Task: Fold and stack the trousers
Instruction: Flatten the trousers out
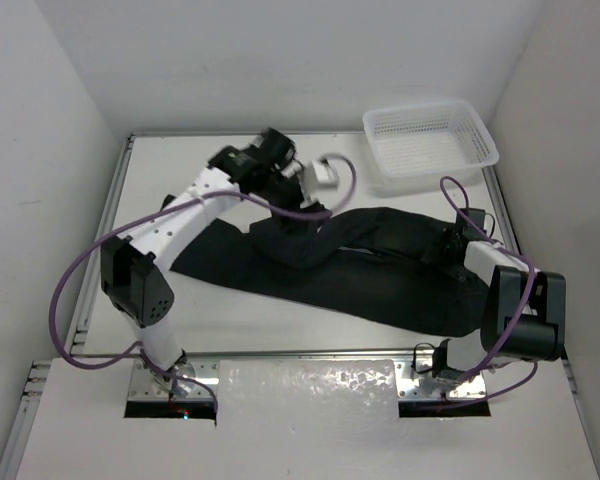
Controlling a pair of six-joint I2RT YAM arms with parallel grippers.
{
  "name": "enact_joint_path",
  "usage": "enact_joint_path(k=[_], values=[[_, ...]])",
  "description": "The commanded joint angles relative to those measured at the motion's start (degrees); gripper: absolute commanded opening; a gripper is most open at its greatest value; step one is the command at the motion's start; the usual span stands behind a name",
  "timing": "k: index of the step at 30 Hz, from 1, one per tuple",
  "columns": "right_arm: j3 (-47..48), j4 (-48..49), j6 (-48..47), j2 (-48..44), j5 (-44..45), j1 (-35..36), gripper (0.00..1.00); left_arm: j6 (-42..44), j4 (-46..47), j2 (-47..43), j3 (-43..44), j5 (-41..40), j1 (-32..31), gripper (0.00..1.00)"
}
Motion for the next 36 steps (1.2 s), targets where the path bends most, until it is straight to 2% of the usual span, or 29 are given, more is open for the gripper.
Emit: enact_joint_path(k=[1,5,8,9,11,13,20,22,23,24,26,27,32,36], values=[[-0.33,-3.88,-0.51,-0.40,-2.04,0.22,0.64,-16.91,19.45,0.59,2.90,-5.02,7.92,0.58],[1.69,-5.55,-1.66,-1.46,-2.04,0.22,0.65,-24.39,25.88,12.60,8.78,-9.02,7.75,0.66],[3.98,-7.75,-3.15,-1.81,-2.04,0.30,0.65,-27.92,23.62,23.34,19.04,-7.80,7.66,0.70],[4.76,-8.27,-3.76,-1.81,-1.96,0.30,0.65,-28.10,22.48,25.98,25.08,-6.75,7.49,0.72],[5.12,-9.51,-4.21,-2.77,-1.69,0.30,0.67,-27.84,20.71,31.00,29.42,-7.09,6.70,0.76],[5.65,-10.56,-4.82,-3.47,-0.38,0.22,0.68,-25.92,20.01,32.94,29.01,-10.59,5.30,0.80],[11.44,-15.13,-6.94,-4.62,3.05,-1.54,0.77,-21.16,15.44,35.32,22.24,-20.71,3.71,0.79],[13.20,-15.14,-6.41,-4.10,3.14,-3.99,0.77,-20.45,13.69,35.50,21.54,-20.98,3.71,0.70],[13.82,-15.05,-6.32,-3.57,3.32,-4.61,0.78,-20.28,13.33,35.50,20.67,-20.98,3.71,0.62],[14.87,-14.87,-6.32,-2.09,3.32,-5.23,0.78,-20.28,13.24,35.32,20.40,-21.42,3.71,0.37],[16.28,-15.05,-6.32,-0.15,3.93,-6.02,0.78,-20.54,13.85,34.80,20.22,-23.60,3.71,0.07],[16.37,-14.96,-6.49,2.12,4.28,-6.20,0.78,-21.24,14.72,34.01,20.39,-24.57,3.97,0.00],[14.27,-13.03,-4.48,9.69,2.54,-7.87,0.78,-22.38,19.38,28.66,24.61,-33.78,5.90,0.00],[12.34,-11.19,-3.16,14.27,1.22,-9.01,0.78,-24.05,28.50,19.80,23.57,-43.09,10.89,0.00]])
